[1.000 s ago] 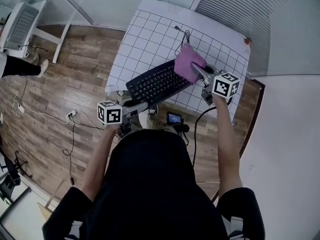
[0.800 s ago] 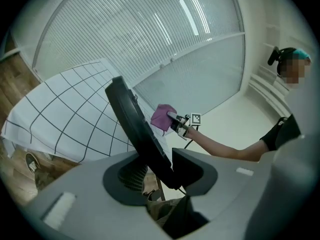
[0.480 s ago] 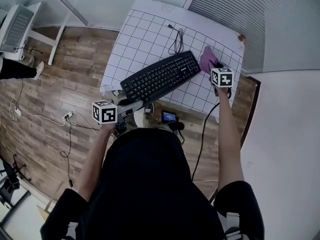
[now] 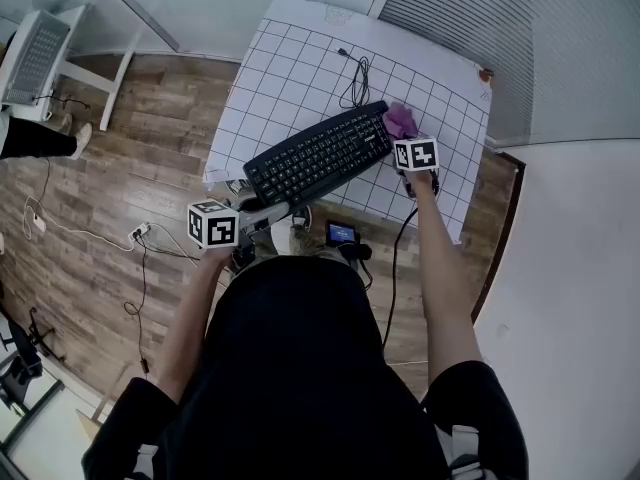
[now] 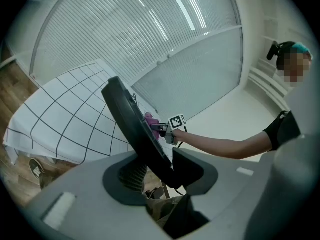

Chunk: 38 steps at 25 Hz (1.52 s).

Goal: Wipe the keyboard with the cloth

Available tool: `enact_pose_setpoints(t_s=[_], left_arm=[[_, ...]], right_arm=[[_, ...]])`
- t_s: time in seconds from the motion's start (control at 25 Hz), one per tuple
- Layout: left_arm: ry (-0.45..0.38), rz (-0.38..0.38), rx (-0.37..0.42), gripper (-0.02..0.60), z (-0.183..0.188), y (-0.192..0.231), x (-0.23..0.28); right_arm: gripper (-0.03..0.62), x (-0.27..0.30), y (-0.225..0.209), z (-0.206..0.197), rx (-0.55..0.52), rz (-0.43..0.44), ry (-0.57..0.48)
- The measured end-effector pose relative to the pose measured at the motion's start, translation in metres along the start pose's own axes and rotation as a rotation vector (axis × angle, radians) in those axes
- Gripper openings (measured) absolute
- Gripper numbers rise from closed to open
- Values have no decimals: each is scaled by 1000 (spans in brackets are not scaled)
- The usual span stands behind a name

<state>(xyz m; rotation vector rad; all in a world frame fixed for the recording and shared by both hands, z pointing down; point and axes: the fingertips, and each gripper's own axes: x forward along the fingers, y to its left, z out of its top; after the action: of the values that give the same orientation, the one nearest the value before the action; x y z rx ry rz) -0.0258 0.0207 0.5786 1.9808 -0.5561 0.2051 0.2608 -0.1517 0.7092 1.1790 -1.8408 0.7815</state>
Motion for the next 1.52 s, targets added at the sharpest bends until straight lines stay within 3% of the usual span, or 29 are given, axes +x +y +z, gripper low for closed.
enact_pose_setpoints(t_s=[0.28, 0.48, 0.76, 1.12, 1.28, 1.52], left_arm=[[-6, -11, 7, 159, 7, -6, 0], [26, -7, 42, 166, 7, -8, 1], [16, -20, 32, 166, 9, -11, 2], [14, -27, 35, 167, 12, -15, 2], [25, -25, 41, 167, 12, -13, 1], [32, -21, 45, 167, 12, -13, 2]], right_arm=[[51, -5, 17, -4, 2, 68, 23], [51, -13, 30, -5, 27, 73, -6], [51, -16, 37, -4, 24, 43, -14], [48, -27, 62, -1, 23, 85, -24], [49, -29, 82, -1, 17, 142, -35], [48, -36, 94, 1, 32, 138, -47]])
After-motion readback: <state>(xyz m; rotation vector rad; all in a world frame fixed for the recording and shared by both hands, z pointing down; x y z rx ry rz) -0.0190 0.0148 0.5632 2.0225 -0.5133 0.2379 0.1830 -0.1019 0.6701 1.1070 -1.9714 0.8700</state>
